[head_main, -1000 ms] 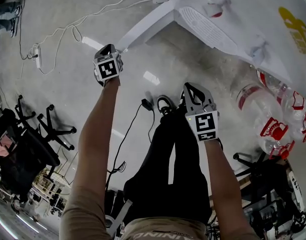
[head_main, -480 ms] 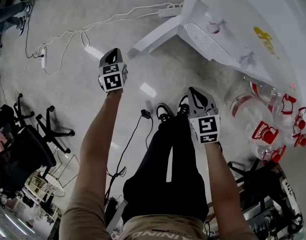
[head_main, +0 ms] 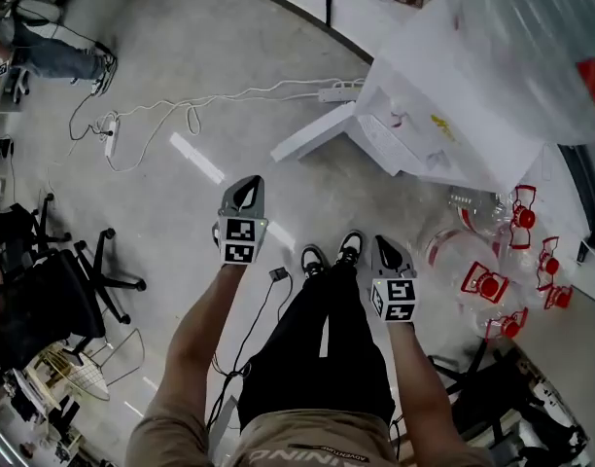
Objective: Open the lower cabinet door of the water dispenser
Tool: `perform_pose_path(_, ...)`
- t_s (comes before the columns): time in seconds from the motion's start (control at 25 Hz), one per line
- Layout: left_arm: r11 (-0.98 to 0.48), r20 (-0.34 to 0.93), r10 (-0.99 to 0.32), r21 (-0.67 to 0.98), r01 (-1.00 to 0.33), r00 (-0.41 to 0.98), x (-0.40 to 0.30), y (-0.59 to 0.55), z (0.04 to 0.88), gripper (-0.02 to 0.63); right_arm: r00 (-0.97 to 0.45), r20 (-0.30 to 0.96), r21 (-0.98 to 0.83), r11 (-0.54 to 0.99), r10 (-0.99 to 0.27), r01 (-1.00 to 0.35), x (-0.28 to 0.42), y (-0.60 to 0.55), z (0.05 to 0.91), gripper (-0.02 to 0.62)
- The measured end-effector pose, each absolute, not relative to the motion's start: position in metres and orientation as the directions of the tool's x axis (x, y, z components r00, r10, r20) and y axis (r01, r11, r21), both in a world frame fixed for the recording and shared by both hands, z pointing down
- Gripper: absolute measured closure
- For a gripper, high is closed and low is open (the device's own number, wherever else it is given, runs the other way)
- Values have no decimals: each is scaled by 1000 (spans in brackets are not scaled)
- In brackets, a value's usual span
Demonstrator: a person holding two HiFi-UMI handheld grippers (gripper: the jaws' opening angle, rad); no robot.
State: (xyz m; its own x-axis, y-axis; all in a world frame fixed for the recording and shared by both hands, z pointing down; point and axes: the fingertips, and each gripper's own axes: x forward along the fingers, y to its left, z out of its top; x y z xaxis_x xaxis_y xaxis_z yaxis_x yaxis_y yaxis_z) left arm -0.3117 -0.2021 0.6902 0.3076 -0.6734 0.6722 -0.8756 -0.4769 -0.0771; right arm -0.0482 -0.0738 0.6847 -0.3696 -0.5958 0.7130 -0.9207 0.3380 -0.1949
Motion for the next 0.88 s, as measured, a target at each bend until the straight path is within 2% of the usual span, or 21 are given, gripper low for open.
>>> perform_pose_path(0.2, -609, 642, -628, -55, -791, 440, -273, -141, 629, 598, -357, 718, -176, 340, -598, -924, -43, -45, 633, 586)
perform_pose_path(0.36, -679, 631, -570, 0, -734, 527, -240, -95, 586, 598, -384, 718, -146, 415, -580, -898, -59, -27, 594, 588)
perform_pose_path(0.68, -633, 579, -562, 159, -757, 591, -181, -22, 506, 598, -429, 653, -113, 479, -624, -870, -84, -13, 499, 587)
perform_pose_path(0.88, -638, 572, -565, 154, -754, 595, -167, 3, 465, 598, -470, 605, -101, 524, -643, -846, -84, -1, 453, 588)
